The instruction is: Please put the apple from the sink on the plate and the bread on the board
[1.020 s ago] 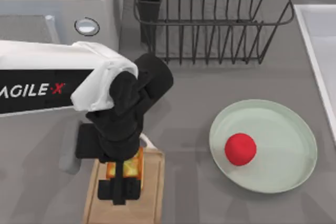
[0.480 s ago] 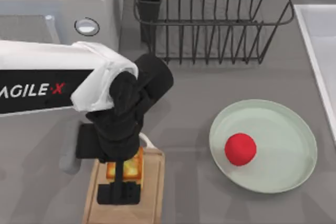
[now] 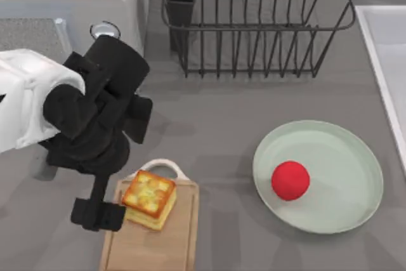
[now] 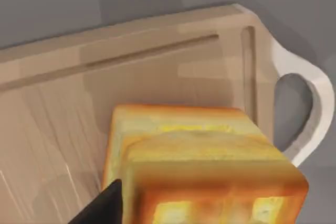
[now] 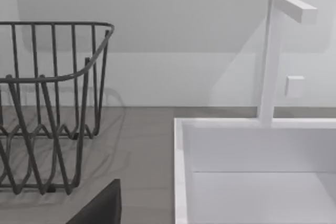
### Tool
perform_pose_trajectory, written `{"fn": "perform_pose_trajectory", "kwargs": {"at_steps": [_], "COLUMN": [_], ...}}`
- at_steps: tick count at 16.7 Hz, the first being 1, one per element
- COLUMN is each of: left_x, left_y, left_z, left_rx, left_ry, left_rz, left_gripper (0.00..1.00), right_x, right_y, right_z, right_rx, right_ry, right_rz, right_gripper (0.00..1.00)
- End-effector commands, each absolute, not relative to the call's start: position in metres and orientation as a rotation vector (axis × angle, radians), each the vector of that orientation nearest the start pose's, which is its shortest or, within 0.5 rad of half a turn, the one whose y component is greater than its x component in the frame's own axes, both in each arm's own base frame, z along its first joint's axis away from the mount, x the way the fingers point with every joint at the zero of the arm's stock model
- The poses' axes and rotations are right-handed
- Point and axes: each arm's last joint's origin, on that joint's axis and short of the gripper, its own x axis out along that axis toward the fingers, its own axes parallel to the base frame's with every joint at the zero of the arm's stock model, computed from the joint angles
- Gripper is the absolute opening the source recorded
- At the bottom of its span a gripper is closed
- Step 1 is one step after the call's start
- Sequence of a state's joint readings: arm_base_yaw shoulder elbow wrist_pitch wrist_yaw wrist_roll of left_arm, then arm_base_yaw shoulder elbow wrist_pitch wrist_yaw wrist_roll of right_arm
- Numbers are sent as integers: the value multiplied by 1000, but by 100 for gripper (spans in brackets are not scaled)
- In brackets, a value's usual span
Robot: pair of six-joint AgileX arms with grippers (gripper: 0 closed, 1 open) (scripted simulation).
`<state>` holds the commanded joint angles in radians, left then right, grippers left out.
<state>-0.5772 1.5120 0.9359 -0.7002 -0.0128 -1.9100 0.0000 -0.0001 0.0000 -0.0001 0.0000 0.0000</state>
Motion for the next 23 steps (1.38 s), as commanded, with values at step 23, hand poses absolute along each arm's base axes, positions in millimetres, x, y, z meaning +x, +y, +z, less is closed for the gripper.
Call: {"fn": "perform_pose_trajectory", "kwargs": {"at_steps": [23], "left_x": [106], "left_y": [-1], "left_z": [160], "left_rx": [0], "left_ry": [0], "left_rz": [0], "left_gripper": [100], "right_x": [106], "right_y": [-1], "right_z": [160], "right_rx": [0], "right_ry": [0], "right_rz": [0], "right_gripper": [100]}}
